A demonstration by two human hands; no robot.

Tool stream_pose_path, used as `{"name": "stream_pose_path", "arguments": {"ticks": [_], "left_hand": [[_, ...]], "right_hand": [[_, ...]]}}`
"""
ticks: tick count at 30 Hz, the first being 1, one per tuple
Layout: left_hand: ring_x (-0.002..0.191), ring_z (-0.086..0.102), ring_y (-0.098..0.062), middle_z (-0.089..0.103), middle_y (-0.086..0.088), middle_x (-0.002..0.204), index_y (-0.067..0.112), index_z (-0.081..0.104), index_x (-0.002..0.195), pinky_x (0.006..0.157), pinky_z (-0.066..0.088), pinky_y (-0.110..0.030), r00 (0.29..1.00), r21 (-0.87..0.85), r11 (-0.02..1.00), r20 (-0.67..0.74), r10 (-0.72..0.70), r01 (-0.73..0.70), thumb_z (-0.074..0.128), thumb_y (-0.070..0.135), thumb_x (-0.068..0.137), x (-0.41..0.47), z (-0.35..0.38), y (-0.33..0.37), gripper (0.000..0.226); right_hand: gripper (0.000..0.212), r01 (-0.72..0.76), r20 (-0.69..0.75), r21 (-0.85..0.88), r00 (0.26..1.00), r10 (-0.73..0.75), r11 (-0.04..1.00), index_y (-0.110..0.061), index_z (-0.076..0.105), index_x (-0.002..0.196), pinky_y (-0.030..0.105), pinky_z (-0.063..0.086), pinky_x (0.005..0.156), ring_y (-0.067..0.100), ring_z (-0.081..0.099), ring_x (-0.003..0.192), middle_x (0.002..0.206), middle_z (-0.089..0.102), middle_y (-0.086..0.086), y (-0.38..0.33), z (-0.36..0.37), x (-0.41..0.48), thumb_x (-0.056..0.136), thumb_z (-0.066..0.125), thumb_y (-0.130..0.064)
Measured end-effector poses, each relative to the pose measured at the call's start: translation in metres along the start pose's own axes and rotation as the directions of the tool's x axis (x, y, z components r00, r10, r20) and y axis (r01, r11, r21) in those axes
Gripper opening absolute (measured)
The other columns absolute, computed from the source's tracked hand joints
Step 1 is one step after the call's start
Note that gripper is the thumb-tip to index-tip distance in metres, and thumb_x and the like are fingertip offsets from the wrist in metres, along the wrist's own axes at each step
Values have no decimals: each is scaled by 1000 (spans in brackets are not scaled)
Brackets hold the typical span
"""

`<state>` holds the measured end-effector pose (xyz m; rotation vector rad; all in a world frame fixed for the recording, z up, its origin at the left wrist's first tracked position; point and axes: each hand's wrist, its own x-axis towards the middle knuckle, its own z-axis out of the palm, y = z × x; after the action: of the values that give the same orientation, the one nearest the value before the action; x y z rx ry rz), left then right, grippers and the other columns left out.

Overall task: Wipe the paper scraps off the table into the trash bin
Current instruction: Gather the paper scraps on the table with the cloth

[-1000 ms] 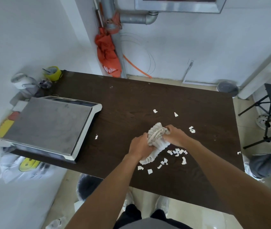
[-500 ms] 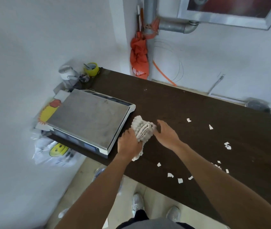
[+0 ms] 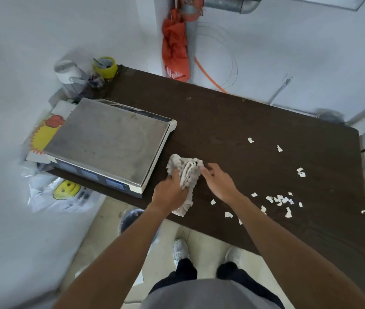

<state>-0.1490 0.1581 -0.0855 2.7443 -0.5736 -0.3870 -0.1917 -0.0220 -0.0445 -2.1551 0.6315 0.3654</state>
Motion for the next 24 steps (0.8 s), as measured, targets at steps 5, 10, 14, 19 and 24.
{"name": "stream_pose_path", "arguments": {"ticks": [5,10,14,19,24], "left_hand": [[94,71,-33,67,-11,118,9,30,145,79,55,-39,998,-7,1000,51,25,-25,52,52,93,-7,18,28,71],[87,73,-29,71,-7,108,6,26,150,77,57,-37,996,16,1000,87,2,-3,48,59,93,-17,34,64,81],[86,73,-30,71,-9,108,4,24,150,75,58,-37,995,36,999,103,5,-8,48,60,91,-21,47,92,85],[85,73,-29,70,-9,109,1,21,149,75,58,-37,991,94,993,122,63,-75,43,65,92,-23,61,137,88],[83,72,-27,71,-7,105,4,24,146,74,58,-38,988,44,995,132,80,-87,40,69,91,-20,75,185,87]], "right_hand": [[55,26,-48,-19,998,-27,999,-22,47,134,35,43,85,17,59,107,110,60,-10,12,-10,-3,92,48,-59],[62,-20,-61,7,998,20,1000,-19,45,135,38,46,92,18,57,109,119,61,-4,41,-32,-4,89,54,-59],[68,-37,-50,31,998,39,999,-19,44,138,43,45,99,22,57,117,127,60,0,66,-50,-7,86,58,-61],[64,-72,-44,18,996,73,997,-19,45,136,40,45,97,22,56,115,125,58,0,101,-83,-12,87,59,-57],[62,-91,-65,23,994,92,996,-19,46,133,40,47,93,21,57,109,119,59,-1,137,-119,-14,85,58,-57]]}}
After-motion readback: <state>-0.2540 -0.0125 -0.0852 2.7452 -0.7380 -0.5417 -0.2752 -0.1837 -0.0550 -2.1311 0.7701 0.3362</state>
